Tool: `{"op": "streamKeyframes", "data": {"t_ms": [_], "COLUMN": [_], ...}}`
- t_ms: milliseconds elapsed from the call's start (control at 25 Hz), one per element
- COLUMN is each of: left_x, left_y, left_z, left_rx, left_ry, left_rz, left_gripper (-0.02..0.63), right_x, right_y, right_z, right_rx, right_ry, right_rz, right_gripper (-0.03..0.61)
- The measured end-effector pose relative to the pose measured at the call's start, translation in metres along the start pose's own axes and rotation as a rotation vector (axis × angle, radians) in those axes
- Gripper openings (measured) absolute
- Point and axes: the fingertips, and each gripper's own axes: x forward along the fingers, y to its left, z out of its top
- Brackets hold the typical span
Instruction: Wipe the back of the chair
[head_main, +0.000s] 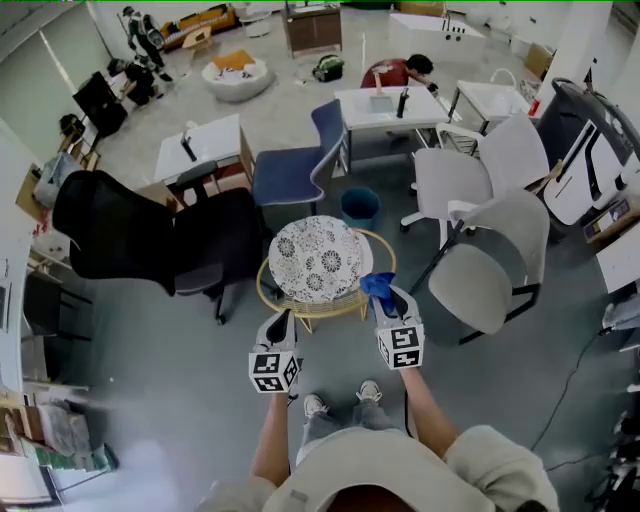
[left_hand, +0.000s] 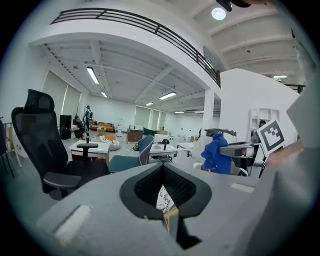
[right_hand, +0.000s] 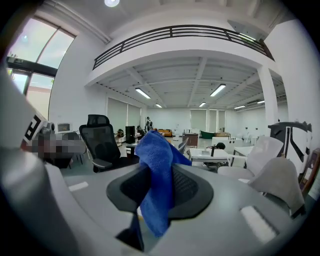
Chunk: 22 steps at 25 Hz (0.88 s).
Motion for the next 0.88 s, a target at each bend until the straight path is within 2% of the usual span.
{"op": "streamKeyframes", "data": {"t_ms": [320, 680, 880], "left_x": [-0.013, -0.016, -0.015], "left_y": [0.009, 0.022, 0.031], "left_z": [0.05, 0.086, 0.093], "left_rx": [0.043, 0.077, 0.086], "left_ry": [-0.066, -0.118, -0.134], "left_rz": [0.022, 0.056, 0.07], "left_gripper": [0.002, 0.002, 0.002], "right_x": [0.002, -0.002, 0.0], "right_y": [-0.006, -0.012, -0.01], "right_z": [0.051, 0.071, 0.082], "right_rx": [-0.008, -0.031, -0.035], "right_ry": [-0.074, -0.098, -0.116], "right_rz": [-0.003, -0.002, -0.004], "right_gripper": [0.104, 0.104, 0.104]}}
